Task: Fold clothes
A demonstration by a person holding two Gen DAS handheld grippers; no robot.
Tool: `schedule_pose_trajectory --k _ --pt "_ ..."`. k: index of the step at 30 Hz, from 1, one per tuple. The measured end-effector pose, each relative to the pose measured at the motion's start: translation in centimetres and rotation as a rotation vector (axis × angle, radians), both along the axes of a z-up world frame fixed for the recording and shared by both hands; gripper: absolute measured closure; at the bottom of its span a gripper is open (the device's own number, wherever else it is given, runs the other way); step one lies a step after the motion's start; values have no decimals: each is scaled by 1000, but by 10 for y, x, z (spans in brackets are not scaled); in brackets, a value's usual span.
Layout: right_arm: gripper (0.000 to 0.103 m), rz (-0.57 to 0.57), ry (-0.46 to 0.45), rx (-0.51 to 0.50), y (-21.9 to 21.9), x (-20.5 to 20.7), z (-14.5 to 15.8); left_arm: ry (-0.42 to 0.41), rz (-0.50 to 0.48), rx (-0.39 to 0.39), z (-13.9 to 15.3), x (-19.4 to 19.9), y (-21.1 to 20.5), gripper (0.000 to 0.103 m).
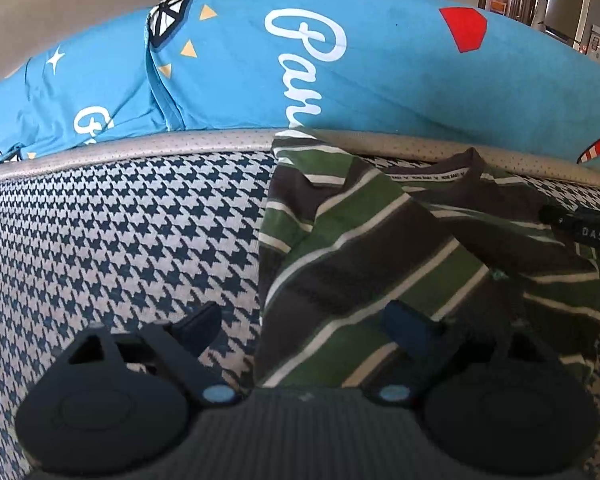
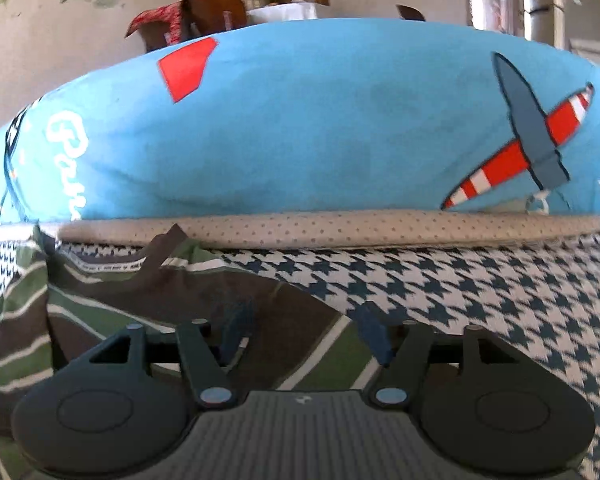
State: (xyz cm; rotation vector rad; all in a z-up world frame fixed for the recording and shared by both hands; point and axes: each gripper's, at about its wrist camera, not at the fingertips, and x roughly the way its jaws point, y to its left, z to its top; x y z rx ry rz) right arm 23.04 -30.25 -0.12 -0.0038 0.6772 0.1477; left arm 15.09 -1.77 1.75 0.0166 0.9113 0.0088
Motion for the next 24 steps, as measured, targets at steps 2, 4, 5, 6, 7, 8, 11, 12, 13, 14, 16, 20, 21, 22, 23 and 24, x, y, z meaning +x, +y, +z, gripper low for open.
schedule_pose_trajectory --k 2,4,5,6,7,8,11,12,13,14,16,20,21,22,23,24 --pt "36 13 -7 -19 4 0 -2 8 4 -7 -2 1 1 10" --pt "43 29 -18 -38 9 -1 -4 16 7 -14 -3 3 2 8" --pt "46 43 -25 -52 11 -2 -5 18 10 -16 -4 3 2 7" --pt "54 61 -31 -66 14 -3 -5 19 11 -18 -4 3 2 7" --pt "65 77 -33 -72 16 -4 -5 19 12 -16 -5 3 2 7" --pt "72 93 -32 -71 19 -4 -4 19 12 -13 -5 3 1 7" --pt "90 123 -36 -91 29 -5 -3 21 12 -4 -7 3 0 7" --pt "92 123 -45 -105 32 -6 -4 22 12 -3 -7 3 0 7" --pt "93 118 -54 -116 34 -7 -3 21 12 -3 -7 3 0 7" --pt "93 111 -64 -126 36 -8 -3 21 12 -2 -8 3 0 6" --pt "95 86 -95 -141 37 -10 1 21 14 -1 -8 3 0 6" --pt "96 -43 -196 -149 31 -10 21 26 13 2 -11 4 1 5" --pt "96 -87 -221 -157 29 -9 26 28 12 4 -12 4 0 5" --pt "96 -121 -239 -165 27 -8 29 29 10 7 -12 4 0 5" --pt "96 -146 -246 -170 25 -6 29 29 9 10 -13 4 -1 5" --pt "96 -162 -240 -176 24 -3 28 29 9 13 -13 4 -1 5"
